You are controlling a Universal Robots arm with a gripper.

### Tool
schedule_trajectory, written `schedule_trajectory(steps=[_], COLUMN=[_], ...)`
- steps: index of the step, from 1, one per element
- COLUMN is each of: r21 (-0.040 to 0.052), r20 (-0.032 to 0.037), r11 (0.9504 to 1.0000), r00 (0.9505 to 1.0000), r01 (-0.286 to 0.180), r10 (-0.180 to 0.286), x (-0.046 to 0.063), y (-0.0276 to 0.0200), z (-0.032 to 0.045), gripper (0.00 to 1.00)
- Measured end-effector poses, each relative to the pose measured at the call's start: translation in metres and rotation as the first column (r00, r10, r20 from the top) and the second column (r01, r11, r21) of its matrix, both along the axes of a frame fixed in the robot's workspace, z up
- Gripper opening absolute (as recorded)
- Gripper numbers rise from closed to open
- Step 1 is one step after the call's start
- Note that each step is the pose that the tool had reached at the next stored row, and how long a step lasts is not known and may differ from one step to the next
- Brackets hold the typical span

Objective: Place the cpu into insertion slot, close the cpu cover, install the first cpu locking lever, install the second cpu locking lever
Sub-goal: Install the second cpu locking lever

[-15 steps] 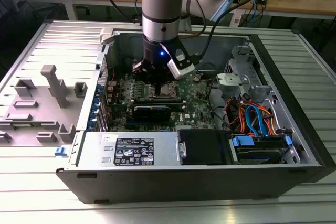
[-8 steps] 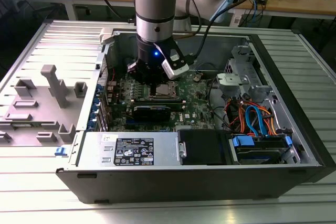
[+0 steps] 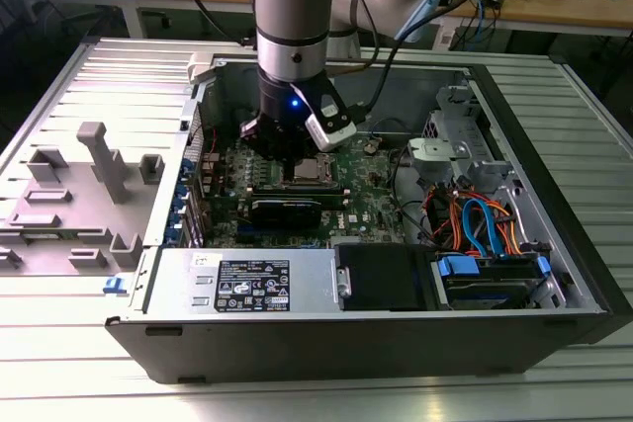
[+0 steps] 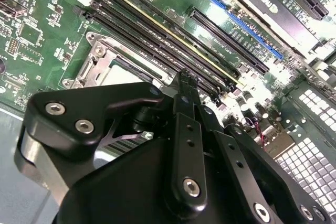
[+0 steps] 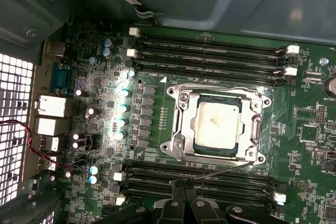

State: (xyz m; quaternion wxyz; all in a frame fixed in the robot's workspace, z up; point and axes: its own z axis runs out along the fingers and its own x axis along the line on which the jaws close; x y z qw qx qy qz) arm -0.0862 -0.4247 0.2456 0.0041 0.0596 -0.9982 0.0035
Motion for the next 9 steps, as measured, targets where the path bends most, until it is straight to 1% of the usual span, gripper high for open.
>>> schedule_trajectory(steps=[4, 8, 9], r21=[0.0021, 0.0157, 0.0221], r20=[-0.0001, 0.0003, 0.0004], r11=[0.9999, 0.9996, 0.9994], r00=[1.0000, 0.9997, 0.9996], r01=[-0.010, -0.024, -0.028], r10=[0.010, 0.024, 0.028], x=[0.0016, -0.0010, -0.0030], y=[0.0000, 0.0000, 0.0000], z=[-0.0014, -0.0031, -0.0037], gripper=[0.11, 0.11, 0.11])
